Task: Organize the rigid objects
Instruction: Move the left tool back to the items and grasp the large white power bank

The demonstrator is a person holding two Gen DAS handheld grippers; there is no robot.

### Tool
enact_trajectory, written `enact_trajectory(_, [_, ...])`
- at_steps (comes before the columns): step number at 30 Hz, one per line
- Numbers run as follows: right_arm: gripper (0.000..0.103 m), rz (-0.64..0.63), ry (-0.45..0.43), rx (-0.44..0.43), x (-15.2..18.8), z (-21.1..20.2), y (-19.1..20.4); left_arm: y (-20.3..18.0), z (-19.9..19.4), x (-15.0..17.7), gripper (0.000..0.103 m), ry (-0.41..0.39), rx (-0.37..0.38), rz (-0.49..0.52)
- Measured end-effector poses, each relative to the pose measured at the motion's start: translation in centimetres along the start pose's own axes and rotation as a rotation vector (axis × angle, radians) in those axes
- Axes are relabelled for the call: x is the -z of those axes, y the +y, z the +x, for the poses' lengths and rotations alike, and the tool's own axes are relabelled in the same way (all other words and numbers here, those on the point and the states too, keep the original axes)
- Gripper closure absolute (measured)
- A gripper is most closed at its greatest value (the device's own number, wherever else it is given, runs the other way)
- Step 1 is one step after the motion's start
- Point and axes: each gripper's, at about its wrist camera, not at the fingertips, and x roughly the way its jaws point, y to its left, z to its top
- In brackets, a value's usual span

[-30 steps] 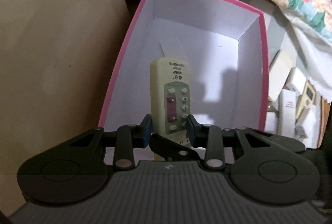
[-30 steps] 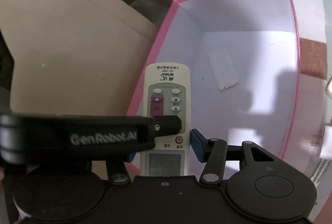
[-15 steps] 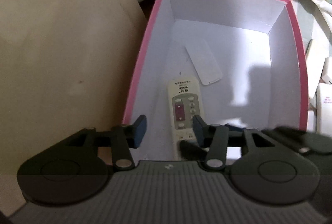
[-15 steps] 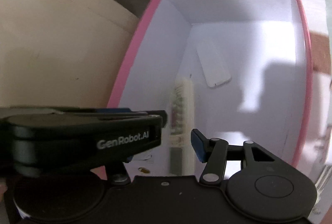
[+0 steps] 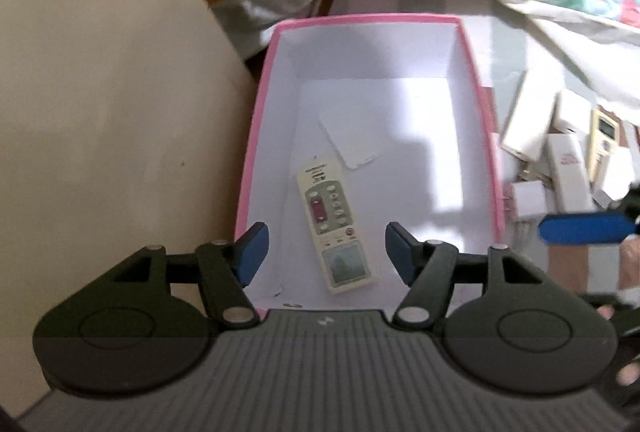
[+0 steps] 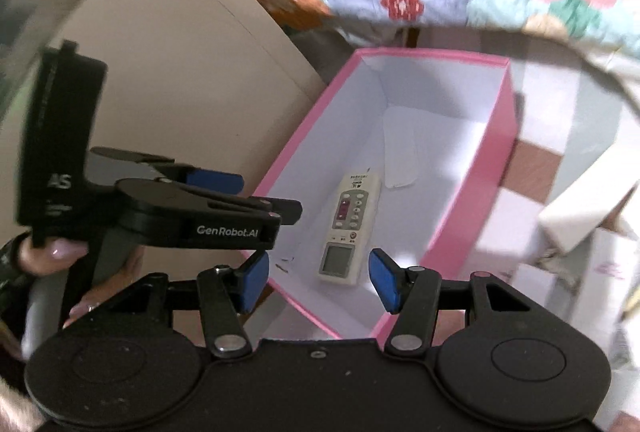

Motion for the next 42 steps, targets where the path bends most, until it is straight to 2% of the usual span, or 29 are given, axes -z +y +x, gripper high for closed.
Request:
enact_trajectory(9, [0.042,-0.155,-0.048,0.077,2.9,-6.7,0.2,-3.8,-5.1,1.4,0.035,-0.068,0.104,0.1])
enact_trajectory(12, [0.041,-0.168,-0.048,0.102,4.6,-7.9,-0.5,-5.7,-5.6,2.1,0.035,-0.064,0.117,0.131])
enact_trajectory(16, [0.04,-0.161,-0.037,0.149,6.9,-8.8,-2.1,-8.4,-5.4,2.9,0.035,-0.026,0.184,0.157])
enact_trajectory(22, [0.036,-0.126,-0.038,0.17,8.8,-8.5,-4.6,-12.1,-5.1,3.5,0.035,0.004,0.283,0.169])
enact_trajectory(30, [0.036,-0.074,-0.055,0.278,10.3,-6.5,-8.4,-16.4,-2.4,3.5,0.039,0.036,0.405,0.109])
enact_trajectory(33, [0.036,-0.046,-0.072,0.296,11.2,-5.1,-10.2,-17.5,-0.4,3.6,0.041,0.037,0.436,0.081])
enact_trajectory(36, [0.035,-0.035,-0.089,0.365,11.9,-3.3,-12.1,-18.3,2.0,3.8,0.043,0.043,0.462,0.022])
enact_trajectory(42, [0.035,-0.089,-0.092,0.386,12.8,-0.3,-13.2,-19.1,6.0,4.9,0.046,0.078,0.467,-0.047])
